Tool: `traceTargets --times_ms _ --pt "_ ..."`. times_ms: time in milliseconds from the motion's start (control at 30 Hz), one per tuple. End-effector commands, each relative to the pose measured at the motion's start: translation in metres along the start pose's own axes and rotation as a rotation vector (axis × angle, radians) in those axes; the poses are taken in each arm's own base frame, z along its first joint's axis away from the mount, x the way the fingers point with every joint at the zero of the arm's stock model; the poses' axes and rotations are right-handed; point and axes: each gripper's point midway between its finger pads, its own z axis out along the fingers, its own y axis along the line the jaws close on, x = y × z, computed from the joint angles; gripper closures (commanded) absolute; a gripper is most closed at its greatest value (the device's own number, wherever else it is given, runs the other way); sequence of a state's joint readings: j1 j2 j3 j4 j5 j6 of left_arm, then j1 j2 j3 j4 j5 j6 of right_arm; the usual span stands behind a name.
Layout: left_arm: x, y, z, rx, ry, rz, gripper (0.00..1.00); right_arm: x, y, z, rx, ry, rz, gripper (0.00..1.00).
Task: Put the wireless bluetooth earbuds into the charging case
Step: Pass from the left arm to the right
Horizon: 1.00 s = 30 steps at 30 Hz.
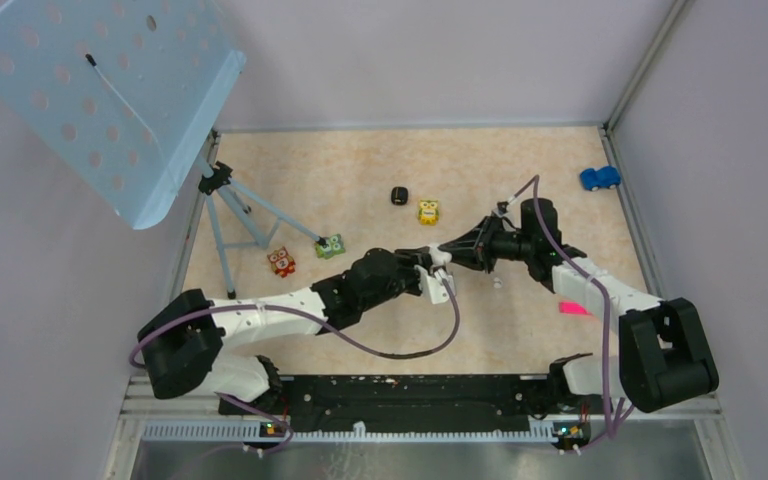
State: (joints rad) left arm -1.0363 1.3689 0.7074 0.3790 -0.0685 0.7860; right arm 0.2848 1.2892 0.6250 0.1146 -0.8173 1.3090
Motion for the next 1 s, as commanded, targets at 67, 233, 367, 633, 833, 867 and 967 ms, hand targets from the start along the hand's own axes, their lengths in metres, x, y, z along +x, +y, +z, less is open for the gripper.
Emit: traceTargets --times_ms 67,233,367,633,833,867,967 --pt "-0.045 0.049 -0.014 -0.130 -0.119 -0.053 0.56 -0.001 0.021 -0.004 -0.039 -0.015 -0.090 1.00" --pt "-0.040 0.053 -0.015 -0.146 -0.101 -0.063 0.50 -0.001 0.023 -0.006 -0.041 -0.017 -0.097 1.00" --pt "-0.036 0.062 -0.018 -0.178 -0.085 -0.065 0.44 0.000 0.023 -0.007 -0.039 -0.018 -0.099 1.00" --pt "-0.039 0.052 -0.026 -0.109 -0.094 -0.049 0.29 0.000 0.031 -0.008 -0.066 -0.017 -0.097 1.00" --pt "-0.040 0.049 -0.032 -0.082 -0.109 -0.057 0.27 0.002 0.036 -0.009 -0.077 -0.008 -0.095 1.00" --pt "-0.041 0.050 -0.032 -0.081 -0.113 -0.060 0.27 0.002 0.037 -0.009 -0.077 -0.007 -0.095 1.00" --pt "-0.042 0.052 -0.033 -0.079 -0.116 -0.051 0.27 0.002 0.038 -0.009 -0.079 -0.005 -0.097 1.00"
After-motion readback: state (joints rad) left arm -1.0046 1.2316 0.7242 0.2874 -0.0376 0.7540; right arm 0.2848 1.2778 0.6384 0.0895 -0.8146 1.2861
